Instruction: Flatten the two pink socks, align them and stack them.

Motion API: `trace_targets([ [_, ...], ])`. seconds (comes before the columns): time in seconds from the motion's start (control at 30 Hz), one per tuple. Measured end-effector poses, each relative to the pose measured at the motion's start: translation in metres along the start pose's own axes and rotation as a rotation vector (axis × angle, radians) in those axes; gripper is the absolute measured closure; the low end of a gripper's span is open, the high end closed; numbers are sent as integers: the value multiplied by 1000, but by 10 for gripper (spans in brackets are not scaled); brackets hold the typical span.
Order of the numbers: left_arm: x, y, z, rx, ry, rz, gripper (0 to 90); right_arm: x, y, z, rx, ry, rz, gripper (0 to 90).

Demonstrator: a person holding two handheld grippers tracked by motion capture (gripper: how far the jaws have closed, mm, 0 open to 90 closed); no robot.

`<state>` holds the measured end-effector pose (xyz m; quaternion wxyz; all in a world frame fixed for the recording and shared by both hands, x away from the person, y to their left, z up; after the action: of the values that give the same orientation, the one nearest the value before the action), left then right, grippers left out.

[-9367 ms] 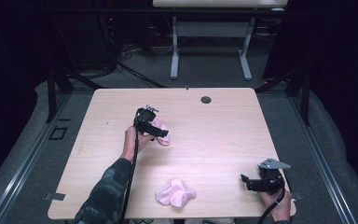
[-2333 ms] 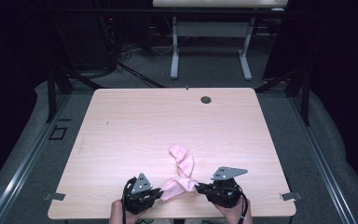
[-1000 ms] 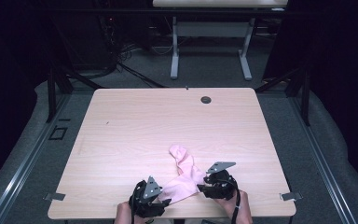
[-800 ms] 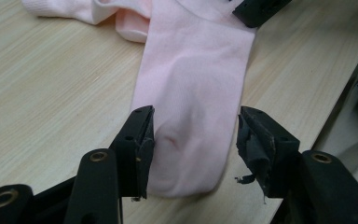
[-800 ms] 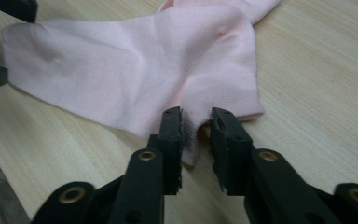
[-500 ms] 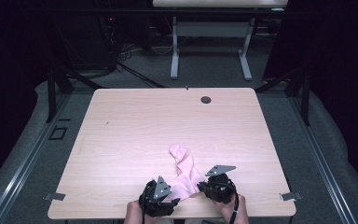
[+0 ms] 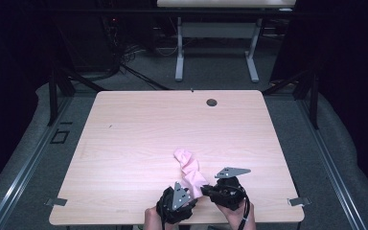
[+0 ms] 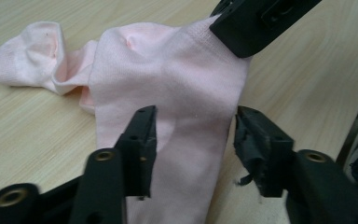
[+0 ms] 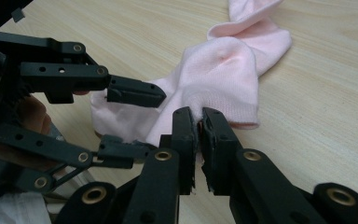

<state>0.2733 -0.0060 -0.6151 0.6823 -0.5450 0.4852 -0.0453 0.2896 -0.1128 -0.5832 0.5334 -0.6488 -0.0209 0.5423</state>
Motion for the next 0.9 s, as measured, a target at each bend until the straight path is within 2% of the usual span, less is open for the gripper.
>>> trace_targets([
  [0.07, 0, -1, 0, 2, 12, -4, 678, 1, 0, 1, 0, -6, -4, 833],
  [0.1, 1, -1, 1, 6, 20, -3, 765, 1, 1, 1, -6, -9, 3, 829],
  [0.17, 1, -2, 2, 3, 38, 3, 880, 2, 2, 0, -27, -3, 1, 811],
  [0.23, 2, -4, 5, -18, 61, 21, 886, 3, 3, -1, -51, 16, -1, 763],
  [0.33, 1, -11, 10, -51, 91, 37, 888, 2, 6, -1, -116, 57, -10, 663],
  [0.43, 0, -18, 14, -80, 109, 54, 888, -1, 12, 2, -213, 106, -22, 556],
  [0.47, 0, -21, 15, -83, 111, 61, 888, -1, 13, 4, -232, 112, -26, 524],
  [0.53, 1, -25, 17, -86, 119, 73, 888, 0, 16, 10, -296, 132, -28, 487],
  [0.6, 1, -28, 17, -98, 131, 84, 888, 3, 16, 16, -361, 177, -25, 460],
  [0.67, 0, -32, 17, -96, 144, 87, 888, 7, 14, 19, -400, 215, -21, 457],
  [0.77, -2, -35, 17, -93, 156, 88, 888, 14, 12, 15, -446, 262, -10, 496],
  [0.8, -3, -36, 17, -94, 160, 85, 887, 17, 11, 14, -456, 278, -10, 547],
  [0.9, -7, -37, 18, -82, 170, 84, 886, 19, 11, 14, -502, 288, -23, 692],
])
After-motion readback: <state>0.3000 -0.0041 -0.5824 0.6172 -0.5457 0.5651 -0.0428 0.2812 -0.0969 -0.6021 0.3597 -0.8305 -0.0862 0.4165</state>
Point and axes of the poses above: each handheld gripper's, and its own axes: x roughly forward along the jaws, y roughly out of its underside, z roughly to its left, the point moved 8 cm from there along x, roughly forward along the jaws, and after that the axes turned 9 degrees about -x, right-handed, at the moved point
